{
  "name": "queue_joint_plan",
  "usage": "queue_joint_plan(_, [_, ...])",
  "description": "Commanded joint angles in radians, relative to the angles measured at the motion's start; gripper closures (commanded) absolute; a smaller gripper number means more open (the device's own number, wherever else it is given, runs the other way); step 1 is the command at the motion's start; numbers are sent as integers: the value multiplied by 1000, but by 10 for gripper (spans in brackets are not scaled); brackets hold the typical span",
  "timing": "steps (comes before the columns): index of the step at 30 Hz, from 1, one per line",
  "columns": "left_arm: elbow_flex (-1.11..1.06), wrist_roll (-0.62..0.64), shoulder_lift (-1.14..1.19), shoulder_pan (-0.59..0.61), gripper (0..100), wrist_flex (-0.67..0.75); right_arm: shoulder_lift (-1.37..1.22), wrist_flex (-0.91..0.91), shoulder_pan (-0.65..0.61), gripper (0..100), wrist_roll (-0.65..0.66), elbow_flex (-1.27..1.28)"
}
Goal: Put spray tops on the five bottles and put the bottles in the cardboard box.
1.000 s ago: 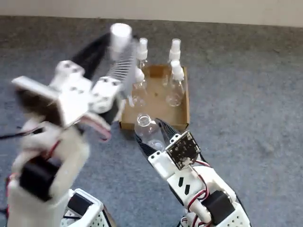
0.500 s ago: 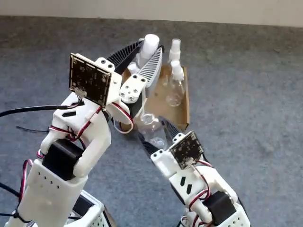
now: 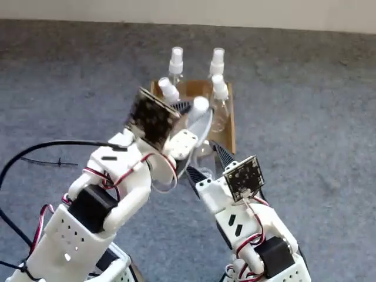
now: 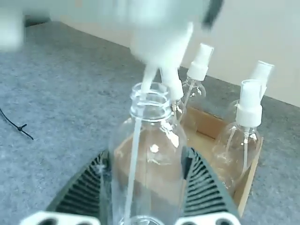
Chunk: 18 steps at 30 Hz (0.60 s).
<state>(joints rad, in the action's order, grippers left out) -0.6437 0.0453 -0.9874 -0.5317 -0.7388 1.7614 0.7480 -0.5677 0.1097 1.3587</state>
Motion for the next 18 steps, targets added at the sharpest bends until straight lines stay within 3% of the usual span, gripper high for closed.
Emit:
queue_joint_plan(1, [-47, -95, -85, -79, 931, -8, -1, -31, 22, 995, -11, -16])
queue_joint_plan(7, [-53, -84, -159, -62, 877, -9, -1, -31, 24, 995, -11, -15])
queue_joint_plan(14, [104, -86, -159, -59, 819, -95, -1, -31, 24, 995, -11, -13])
queue_joint_plan(18, [153, -87, -105, 77, 857, -95, -1, -31, 24, 995, -11, -12])
